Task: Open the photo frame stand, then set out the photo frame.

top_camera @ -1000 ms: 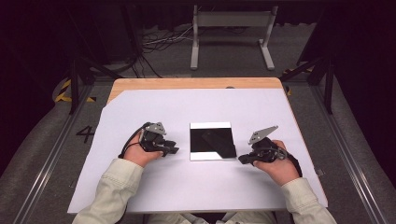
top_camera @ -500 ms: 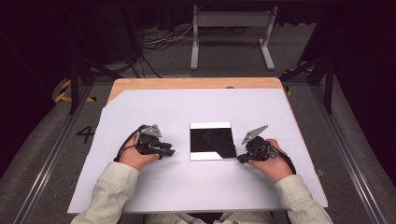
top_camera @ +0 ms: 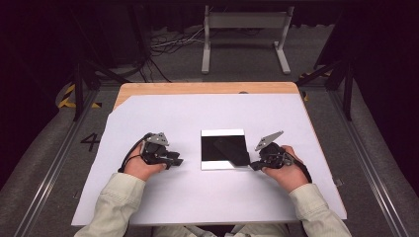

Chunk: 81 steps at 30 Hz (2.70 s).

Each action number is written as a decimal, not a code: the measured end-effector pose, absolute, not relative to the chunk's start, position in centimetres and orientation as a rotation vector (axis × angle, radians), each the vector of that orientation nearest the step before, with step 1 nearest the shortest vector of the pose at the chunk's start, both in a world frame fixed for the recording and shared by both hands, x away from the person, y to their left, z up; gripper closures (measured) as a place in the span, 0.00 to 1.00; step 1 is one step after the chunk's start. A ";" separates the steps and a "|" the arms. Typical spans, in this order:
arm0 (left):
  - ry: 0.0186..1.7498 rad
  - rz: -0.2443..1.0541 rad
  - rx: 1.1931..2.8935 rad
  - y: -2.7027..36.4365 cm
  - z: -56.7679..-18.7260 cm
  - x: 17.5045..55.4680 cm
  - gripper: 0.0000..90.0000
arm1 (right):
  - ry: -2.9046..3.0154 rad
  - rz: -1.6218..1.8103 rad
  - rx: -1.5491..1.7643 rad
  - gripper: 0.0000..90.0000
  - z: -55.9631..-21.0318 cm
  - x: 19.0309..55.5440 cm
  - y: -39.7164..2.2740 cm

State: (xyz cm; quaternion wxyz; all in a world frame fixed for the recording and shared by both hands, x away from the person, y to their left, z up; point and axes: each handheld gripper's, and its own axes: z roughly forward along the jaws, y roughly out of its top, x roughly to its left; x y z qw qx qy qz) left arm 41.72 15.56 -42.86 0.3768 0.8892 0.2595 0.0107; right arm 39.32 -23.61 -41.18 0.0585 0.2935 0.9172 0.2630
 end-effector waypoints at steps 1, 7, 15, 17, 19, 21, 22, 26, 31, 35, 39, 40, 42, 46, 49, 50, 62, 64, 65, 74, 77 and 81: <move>0.660 0.030 2.274 15.5 -42.9 41.8 0.73 | 2.770 0.808 0.892 1.00 -41.0 39.3 -23.6; 0.646 0.013 2.279 15.3 -42.9 41.7 0.72 | 2.720 0.908 0.887 1.00 -39.9 39.0 -24.0; 0.656 0.011 2.277 15.4 -43.1 41.8 0.72 | 2.623 1.081 0.865 1.00 -38.8 38.8 -24.1; 0.656 0.009 2.279 15.4 -43.2 41.8 0.72 | 2.591 1.135 0.868 1.00 -38.6 38.8 -24.1; 0.657 0.009 2.279 15.4 -43.2 41.8 0.72 | 2.563 1.181 0.860 1.00 -38.5 38.8 -24.1; 0.659 0.007 2.280 15.3 -43.2 41.8 0.72 | 2.516 1.247 0.844 1.00 -38.3 38.8 -24.1; 0.656 0.009 2.279 15.3 -43.2 41.8 0.72 | 2.493 1.281 0.835 1.00 -38.3 38.7 -24.1; 0.659 0.009 2.277 15.3 -43.3 41.8 0.72 | 2.424 1.405 0.846 1.00 -38.8 38.6 -24.1; 0.658 0.006 2.275 15.3 -43.3 41.8 0.72 | 2.384 1.439 0.833 1.00 -38.7 38.5 -24.1; 0.652 0.007 2.279 15.2 -43.3 41.9 0.72 | 2.393 1.416 0.821 1.00 -38.7 38.4 -24.0; 0.652 0.005 2.281 15.2 -43.2 41.9 0.72 | 2.419 1.368 0.814 1.00 -38.7 38.4 -24.0; 0.649 0.005 2.281 15.1 -43.2 41.9 0.72 | 2.433 1.339 0.811 1.00 -38.7 38.3 -23.9; 0.645 0.006 2.284 15.1 -43.2 42.0 0.72 | 2.443 1.327 0.810 1.00 -38.7 38.3 -24.0; 0.646 0.001 2.279 15.0 -43.2 42.0 0.72 | 2.458 1.312 0.809 1.00 -38.7 38.3 -24.0; 0.647 0.000 2.277 15.0 -43.2 42.0 0.71 | 2.475 1.301 0.820 1.00 -38.4 38.2 -24.1; 0.648 0.000 2.275 15.1 -43.2 42.1 0.71 | 2.473 1.305 0.820 1.00 -38.3 38.2 -24.2; 0.638 -0.001 2.279 14.9 -43.1 42.2 0.71 | 2.424 1.379 0.930 0.86 -36.6 37.7 -25.5; 0.642 -0.002 2.280 14.9 -43.1 42.2 0.71 | 2.420 1.401 0.968 0.83 -36.6 37.7 -25.6; 0.642 -0.002 2.280 14.9 -43.1 42.2 0.71 | 2.420 1.401 0.968 0.83 -36.6 37.7 -25.6; 0.643 -0.006 2.280 14.8 -43.2 42.2 0.71 | 2.375 1.489 1.111 0.67 -36.6 38.1 -25.8; 0.643 -0.007 2.280 14.7 -43.3 42.2 0.71 | 2.365 1.497 1.132 0.64 -36.6 38.2 -25.8; 0.643 -0.006 2.280 14.7 -43.3 42.2 0.71 | 2.322 1.522 1.203 0.58 -36.7 38.4 -25.8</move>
